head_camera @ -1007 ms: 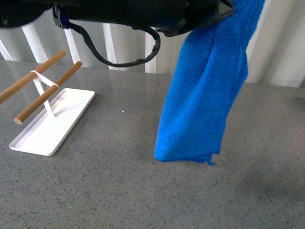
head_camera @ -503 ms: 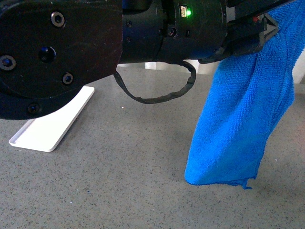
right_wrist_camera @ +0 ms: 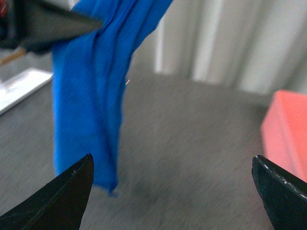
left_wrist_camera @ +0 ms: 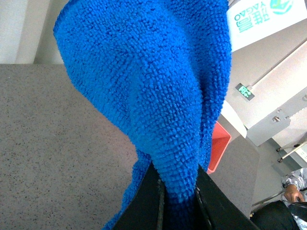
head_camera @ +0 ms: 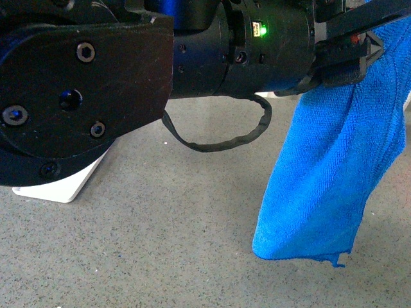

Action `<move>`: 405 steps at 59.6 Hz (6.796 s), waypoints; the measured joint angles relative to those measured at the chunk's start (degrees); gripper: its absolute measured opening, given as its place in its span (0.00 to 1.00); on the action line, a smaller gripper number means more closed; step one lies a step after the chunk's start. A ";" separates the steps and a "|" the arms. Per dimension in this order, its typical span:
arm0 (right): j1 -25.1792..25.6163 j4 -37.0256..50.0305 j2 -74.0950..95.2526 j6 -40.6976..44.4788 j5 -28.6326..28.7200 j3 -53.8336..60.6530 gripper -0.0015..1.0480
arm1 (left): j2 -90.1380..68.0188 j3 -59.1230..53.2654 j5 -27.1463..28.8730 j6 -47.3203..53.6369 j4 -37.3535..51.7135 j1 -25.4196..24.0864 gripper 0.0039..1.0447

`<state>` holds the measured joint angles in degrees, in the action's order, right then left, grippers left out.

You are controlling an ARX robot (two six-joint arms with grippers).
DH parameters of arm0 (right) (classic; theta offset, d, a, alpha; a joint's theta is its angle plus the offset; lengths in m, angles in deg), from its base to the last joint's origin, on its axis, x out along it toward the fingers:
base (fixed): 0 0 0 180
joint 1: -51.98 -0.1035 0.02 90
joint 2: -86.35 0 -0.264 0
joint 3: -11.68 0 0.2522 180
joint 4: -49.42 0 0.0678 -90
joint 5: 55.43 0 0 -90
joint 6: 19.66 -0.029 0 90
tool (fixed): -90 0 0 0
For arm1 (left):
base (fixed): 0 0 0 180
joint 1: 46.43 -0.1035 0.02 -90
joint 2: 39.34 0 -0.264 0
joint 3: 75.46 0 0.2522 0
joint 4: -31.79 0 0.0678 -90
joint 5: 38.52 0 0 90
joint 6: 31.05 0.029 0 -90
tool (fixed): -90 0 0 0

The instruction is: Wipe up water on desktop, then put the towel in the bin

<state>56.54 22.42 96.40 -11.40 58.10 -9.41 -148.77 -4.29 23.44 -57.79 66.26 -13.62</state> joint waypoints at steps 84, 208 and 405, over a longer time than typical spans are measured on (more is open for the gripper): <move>-5.31 47.89 62.82 2.16 9.18 -9.31 0.93 | 1.29 0.13 1.25 -8.35 2.82 2.34 0.06; 0.44 35.04 66.05 0.11 2.51 -23.93 0.04 | 15.96 -29.79 -0.87 19.37 -10.36 -32.13 0.90; -0.04 29.07 102.12 2.80 -14.40 -33.14 0.04 | 109.22 -56.13 28.04 26.43 -48.19 -32.79 0.94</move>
<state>56.49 51.49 198.51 -8.61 43.69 -42.55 -39.55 -60.42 51.49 -31.36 18.06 -46.40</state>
